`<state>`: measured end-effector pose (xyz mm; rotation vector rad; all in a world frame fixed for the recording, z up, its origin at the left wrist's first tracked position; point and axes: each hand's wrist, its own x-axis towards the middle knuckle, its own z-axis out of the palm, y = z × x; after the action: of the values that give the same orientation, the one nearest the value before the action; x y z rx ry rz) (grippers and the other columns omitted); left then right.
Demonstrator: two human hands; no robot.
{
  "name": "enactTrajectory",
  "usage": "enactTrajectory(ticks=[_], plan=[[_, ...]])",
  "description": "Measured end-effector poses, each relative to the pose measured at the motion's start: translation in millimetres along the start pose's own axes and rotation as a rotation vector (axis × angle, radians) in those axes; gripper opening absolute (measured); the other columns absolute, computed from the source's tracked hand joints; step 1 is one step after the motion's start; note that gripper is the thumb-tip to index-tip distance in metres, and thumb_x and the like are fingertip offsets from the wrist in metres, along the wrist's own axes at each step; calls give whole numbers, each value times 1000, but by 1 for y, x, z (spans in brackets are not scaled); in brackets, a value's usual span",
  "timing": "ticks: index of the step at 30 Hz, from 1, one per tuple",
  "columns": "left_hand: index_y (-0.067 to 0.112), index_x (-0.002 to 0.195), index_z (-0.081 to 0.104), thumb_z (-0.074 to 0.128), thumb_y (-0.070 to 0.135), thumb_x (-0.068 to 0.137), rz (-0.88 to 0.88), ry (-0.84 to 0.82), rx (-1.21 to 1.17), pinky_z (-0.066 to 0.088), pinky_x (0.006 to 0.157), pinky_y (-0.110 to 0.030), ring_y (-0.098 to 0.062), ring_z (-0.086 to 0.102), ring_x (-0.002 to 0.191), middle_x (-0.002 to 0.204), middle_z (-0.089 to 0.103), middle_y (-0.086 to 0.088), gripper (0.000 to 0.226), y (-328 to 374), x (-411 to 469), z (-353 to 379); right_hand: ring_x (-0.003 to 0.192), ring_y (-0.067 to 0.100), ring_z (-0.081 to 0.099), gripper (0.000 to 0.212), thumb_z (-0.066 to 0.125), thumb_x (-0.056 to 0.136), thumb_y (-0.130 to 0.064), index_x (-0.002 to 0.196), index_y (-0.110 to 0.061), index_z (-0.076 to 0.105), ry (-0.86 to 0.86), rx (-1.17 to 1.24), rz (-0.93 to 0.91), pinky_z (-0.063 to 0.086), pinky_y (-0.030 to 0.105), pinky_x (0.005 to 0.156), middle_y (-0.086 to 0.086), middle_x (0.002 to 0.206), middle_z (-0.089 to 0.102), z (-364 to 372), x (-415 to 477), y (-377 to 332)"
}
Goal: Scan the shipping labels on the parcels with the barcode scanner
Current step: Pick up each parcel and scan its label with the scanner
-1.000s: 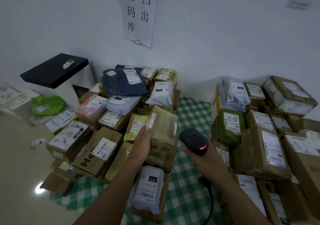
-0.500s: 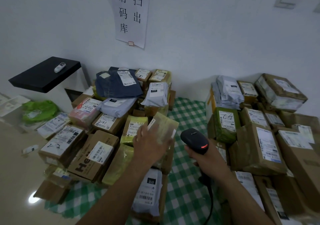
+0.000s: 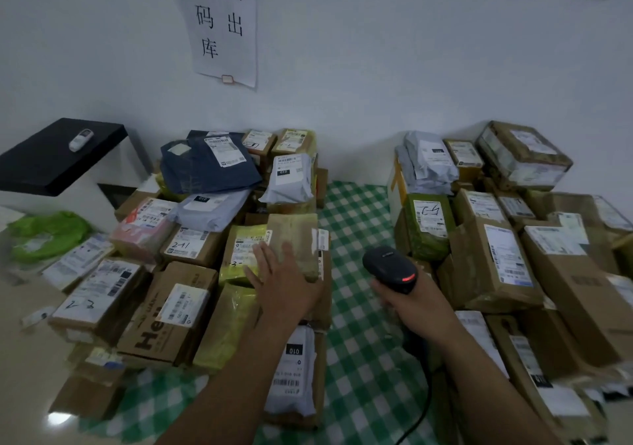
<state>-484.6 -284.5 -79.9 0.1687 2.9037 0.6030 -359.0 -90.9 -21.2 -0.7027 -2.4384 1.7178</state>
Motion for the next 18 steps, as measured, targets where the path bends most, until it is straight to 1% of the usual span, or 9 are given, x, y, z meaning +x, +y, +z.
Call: enactTrajectory(ticks=[2, 4, 6, 8, 10, 13, 15, 16, 18], plan=[[20, 163, -4, 45, 86, 82, -1, -14, 28, -21, 116, -64, -40, -28, 153, 169, -15, -22, 116, 6, 0, -1, 77, 17, 73, 27, 79, 91, -30, 112, -38, 63, 12, 5, 28, 56, 37, 71, 0, 84, 74, -10, -7, 3], [20, 164, -1, 48, 79, 87, 60, 38, 3, -18, 118, -60, -40, -23, 154, 170, -12, -20, 109, 15, -6, 1, 84, 21, 75, 28, 78, 92, -33, 114, -39, 62, 35, 6, 54, 57, 34, 68, 0, 90, 76, -24, -13, 9], [25, 163, 18, 60, 57, 95, 274, 140, -146, 1, 126, -53, -36, -8, 158, 172, 1, -14, 87, 30, -17, 7, 84, 24, 76, 25, 76, 94, -30, 116, -31, 64, 68, 50, 95, 56, 27, 61, 5, 92, 77, -39, -24, 12], [22, 153, 45, 68, 28, 97, 533, 198, -273, 21, 125, -43, -29, 17, 156, 167, 28, -8, 61, 48, -29, 18, 81, 22, 76, 19, 75, 95, -27, 113, -28, 66, 108, 87, 135, 55, 23, 57, 5, 89, 78, -54, -33, 16], [19, 142, 58, 67, 21, 98, 595, 91, -411, 38, 119, -37, -17, 41, 140, 152, 48, -1, 46, 70, -40, 32, 75, 17, 76, 19, 76, 95, -27, 111, -30, 67, 147, 107, 184, 55, 24, 58, 0, 87, 78, -67, -40, 23], [24, 138, 58, 69, 28, 98, 465, -250, -539, 49, 102, -25, -6, 55, 117, 134, 56, 11, 41, 107, -43, 55, 74, 14, 77, 28, 78, 92, -30, 117, -30, 64, 167, 125, 236, 54, 26, 61, -2, 85, 78, -80, -41, 37], [31, 116, 64, 73, 24, 95, 298, -442, -698, 49, 88, -10, 4, 61, 100, 118, 63, 15, 25, 128, -33, 77, 74, 9, 76, 31, 79, 92, -30, 116, -35, 61, 174, 144, 261, 53, 23, 60, -2, 88, 78, -86, -38, 44], [32, 109, 65, 76, 23, 93, 205, -519, -801, 52, 84, -12, 3, 64, 95, 115, 67, 13, 21, 136, -26, 90, 74, 9, 76, 32, 79, 92, -30, 116, -38, 60, 179, 159, 276, 53, 22, 59, -2, 91, 78, -88, -36, 47], [26, 110, 64, 77, 23, 93, -4, -613, -950, 56, 91, -28, -8, 65, 98, 115, 67, 8, 22, 149, -16, 109, 80, 15, 76, 36, 80, 91, -32, 120, -39, 61, 184, 166, 290, 56, 28, 64, -2, 92, 78, -93, -31, 56]])
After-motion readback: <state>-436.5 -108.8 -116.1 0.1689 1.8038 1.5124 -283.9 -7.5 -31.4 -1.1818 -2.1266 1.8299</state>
